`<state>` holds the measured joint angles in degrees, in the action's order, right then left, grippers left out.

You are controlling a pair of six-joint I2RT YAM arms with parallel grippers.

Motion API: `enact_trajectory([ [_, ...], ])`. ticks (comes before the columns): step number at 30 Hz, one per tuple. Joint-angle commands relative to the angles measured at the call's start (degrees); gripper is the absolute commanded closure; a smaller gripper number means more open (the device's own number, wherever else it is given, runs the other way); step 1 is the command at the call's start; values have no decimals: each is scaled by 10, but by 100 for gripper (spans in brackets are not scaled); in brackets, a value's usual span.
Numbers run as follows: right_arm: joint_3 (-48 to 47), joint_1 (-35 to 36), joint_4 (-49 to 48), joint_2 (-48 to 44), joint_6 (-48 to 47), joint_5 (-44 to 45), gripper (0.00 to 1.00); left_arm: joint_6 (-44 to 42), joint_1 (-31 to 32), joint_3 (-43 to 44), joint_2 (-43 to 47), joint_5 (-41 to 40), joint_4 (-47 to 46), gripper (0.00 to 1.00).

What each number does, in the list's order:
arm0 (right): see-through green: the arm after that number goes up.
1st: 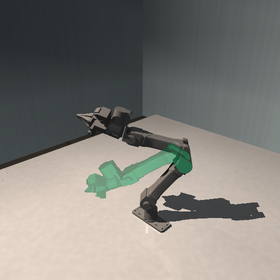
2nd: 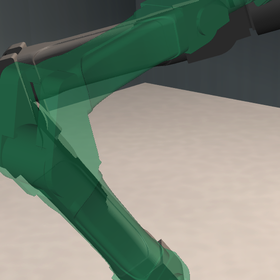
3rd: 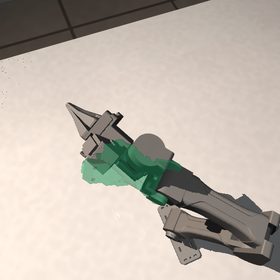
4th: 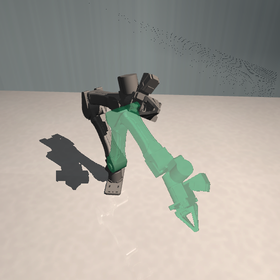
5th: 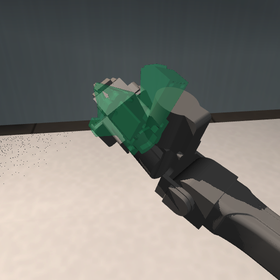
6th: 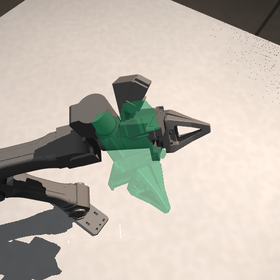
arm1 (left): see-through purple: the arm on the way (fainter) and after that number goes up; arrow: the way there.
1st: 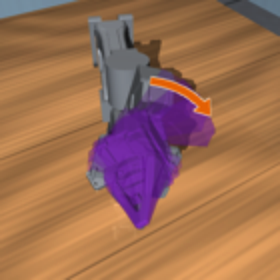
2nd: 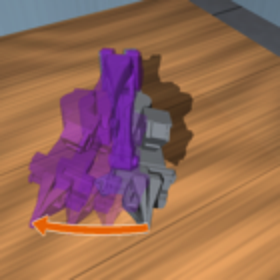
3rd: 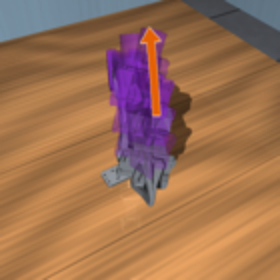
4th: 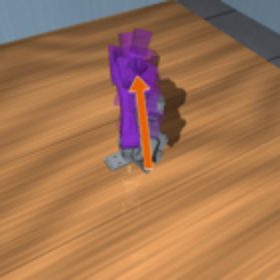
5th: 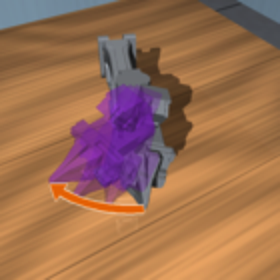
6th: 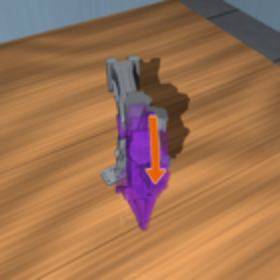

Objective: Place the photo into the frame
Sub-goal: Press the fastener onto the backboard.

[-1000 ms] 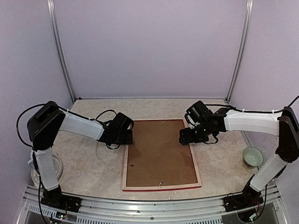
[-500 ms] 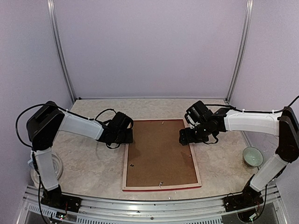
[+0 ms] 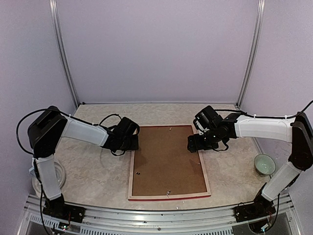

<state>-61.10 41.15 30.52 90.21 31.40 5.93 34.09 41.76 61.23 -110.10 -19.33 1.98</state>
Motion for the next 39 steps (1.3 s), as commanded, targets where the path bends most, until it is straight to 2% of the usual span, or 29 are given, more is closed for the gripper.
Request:
enact_trajectory([
  [1, -8, 7, 2, 4, 0, -4, 15, -1, -5, 15, -6, -6, 4, 48],
  [13, -18, 8, 10, 7, -3, 2, 8, -3, -8, 24, -29, 2, 13, 48],
  [23, -19, 9, 11, 10, -3, 3, 7, -1, -8, 18, -29, -5, 15, 49],
  [30, -18, 9, 12, 11, -2, 5, 7, 1, -8, 15, -29, -6, 16, 59],
  [39, -19, 8, 14, 10, -1, 7, 7, 1, -8, 13, -28, 2, 15, 77],
])
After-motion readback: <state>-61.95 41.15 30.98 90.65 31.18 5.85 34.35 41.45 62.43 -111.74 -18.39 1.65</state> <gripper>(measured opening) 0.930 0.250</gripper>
